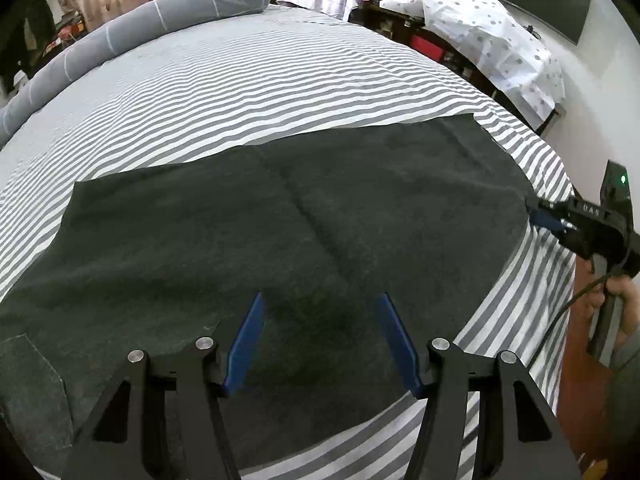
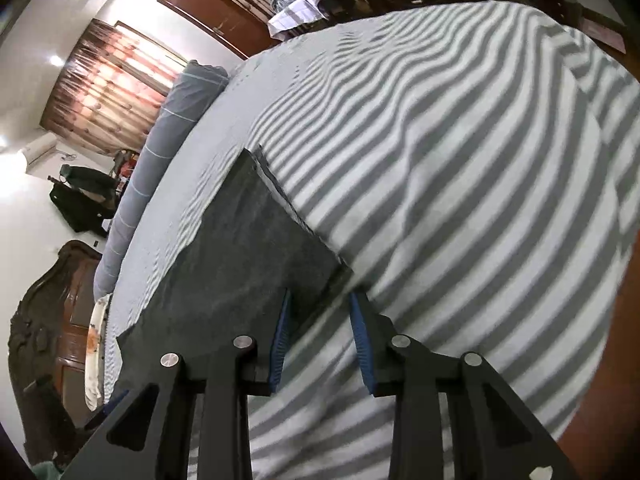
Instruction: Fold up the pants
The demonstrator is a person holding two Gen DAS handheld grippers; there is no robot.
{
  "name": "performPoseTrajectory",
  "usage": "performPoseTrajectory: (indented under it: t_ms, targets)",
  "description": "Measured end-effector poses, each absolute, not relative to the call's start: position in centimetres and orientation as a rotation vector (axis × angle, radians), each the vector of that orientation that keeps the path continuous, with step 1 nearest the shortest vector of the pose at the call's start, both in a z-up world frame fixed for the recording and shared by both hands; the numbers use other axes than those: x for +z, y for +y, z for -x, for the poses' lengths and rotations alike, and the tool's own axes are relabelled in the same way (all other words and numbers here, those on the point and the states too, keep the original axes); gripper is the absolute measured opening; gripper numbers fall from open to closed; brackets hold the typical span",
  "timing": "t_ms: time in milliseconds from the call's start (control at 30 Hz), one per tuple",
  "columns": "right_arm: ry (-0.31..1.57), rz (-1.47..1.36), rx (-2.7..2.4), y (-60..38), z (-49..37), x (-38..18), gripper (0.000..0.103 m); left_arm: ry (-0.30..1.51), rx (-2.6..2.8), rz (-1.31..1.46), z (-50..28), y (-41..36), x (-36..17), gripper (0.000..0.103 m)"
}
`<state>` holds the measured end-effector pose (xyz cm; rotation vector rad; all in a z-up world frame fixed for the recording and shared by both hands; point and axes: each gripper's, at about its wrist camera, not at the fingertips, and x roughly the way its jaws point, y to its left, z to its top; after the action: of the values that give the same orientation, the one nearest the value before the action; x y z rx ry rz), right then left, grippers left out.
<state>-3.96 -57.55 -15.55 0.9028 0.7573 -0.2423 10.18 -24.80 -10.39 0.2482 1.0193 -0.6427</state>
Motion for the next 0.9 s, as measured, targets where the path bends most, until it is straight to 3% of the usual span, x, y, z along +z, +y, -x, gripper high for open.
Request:
performPoseTrajectory:
  t_ms: [100, 167, 233, 667, 800, 900]
  targets:
    - [0.735, -0.894, -0.223, -57.8, 3.4, -14.9, 0.03, 1.024, -0.643, -0.252, -10.1, -25.2, -10.6, 0.06]
    - [0.73, -0.878, -0.223, -57.8, 3.3, -14.8, 0.017, 1.017, -0.652, -0.255, -9.9, -25.4, -10.5, 0.06]
    - [0.719, -0.878, -0.216, -57.8, 3.5, -14.6, 0.013, 1.003, -0.661, -0.261, -9.6, -25.7, -10.3, 0.06]
    - [0.708, -0.91, -0.2, -57.7, 2.9, -15.4, 0.017, 1.001, -0.735, -0.276, -9.1, -28.0, -10.6, 0.059]
    - [0.707, -0.951, -0.204, -58.1, 2.5, -15.2, 0.009, 1.045, -0.738, -0.314, -9.2, -28.6, -12.2, 0.039]
    - [0.712, -0.957, -0.208, -57.9, 2.2, -14.6, 0.008, 1.025, -0.733, -0.336, -9.5, -29.0, -12.6, 0.035]
